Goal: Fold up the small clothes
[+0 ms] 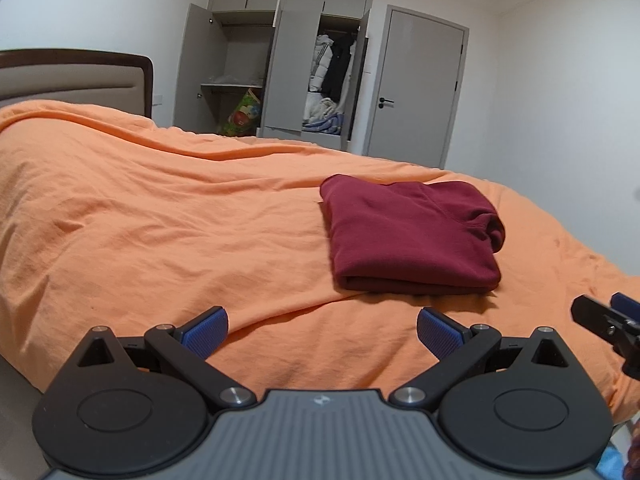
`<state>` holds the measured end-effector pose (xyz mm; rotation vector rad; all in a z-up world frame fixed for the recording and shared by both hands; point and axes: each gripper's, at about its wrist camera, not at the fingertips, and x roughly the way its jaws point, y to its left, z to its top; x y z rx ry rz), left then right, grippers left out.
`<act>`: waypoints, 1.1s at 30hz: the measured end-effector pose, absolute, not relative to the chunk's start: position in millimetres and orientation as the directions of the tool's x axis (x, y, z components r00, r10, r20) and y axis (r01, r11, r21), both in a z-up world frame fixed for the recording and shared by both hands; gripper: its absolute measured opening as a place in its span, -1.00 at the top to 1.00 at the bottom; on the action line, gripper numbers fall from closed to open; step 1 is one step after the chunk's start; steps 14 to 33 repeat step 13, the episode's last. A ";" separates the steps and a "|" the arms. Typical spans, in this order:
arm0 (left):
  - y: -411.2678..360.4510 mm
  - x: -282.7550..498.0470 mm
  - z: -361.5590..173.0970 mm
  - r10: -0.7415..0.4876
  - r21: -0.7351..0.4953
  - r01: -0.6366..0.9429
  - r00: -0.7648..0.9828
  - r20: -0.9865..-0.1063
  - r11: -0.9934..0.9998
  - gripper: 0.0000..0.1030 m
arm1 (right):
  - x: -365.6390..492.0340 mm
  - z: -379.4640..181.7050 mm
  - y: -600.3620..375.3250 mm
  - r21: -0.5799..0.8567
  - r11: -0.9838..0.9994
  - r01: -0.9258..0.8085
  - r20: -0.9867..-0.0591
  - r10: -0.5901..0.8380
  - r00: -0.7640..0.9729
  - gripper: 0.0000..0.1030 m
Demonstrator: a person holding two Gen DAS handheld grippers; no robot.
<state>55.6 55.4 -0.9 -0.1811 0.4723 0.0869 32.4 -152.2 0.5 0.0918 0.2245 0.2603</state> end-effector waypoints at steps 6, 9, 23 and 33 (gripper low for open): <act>54.9 55.9 0.1 0.047 -0.144 -0.127 0.887 -0.460 0.981 -0.99 | 32.6 0.5 -152.1 0.119 0.962 -0.245 -0.209 0.265 0.941 -0.99; 54.9 56.3 0.3 0.043 -0.148 -0.124 0.886 -0.461 0.981 -0.99 | 33.0 0.6 -152.7 0.120 0.962 -0.244 -0.210 0.265 0.941 -0.99; 54.9 56.5 0.2 0.042 -0.145 -0.122 0.886 -0.461 0.982 -0.99 | 33.0 0.7 -152.5 0.120 0.962 -0.244 -0.210 0.265 0.941 -0.99; 54.9 56.5 0.2 0.042 -0.145 -0.122 0.886 -0.461 0.982 -0.99 | 33.0 0.7 -152.5 0.120 0.962 -0.244 -0.210 0.265 0.941 -0.99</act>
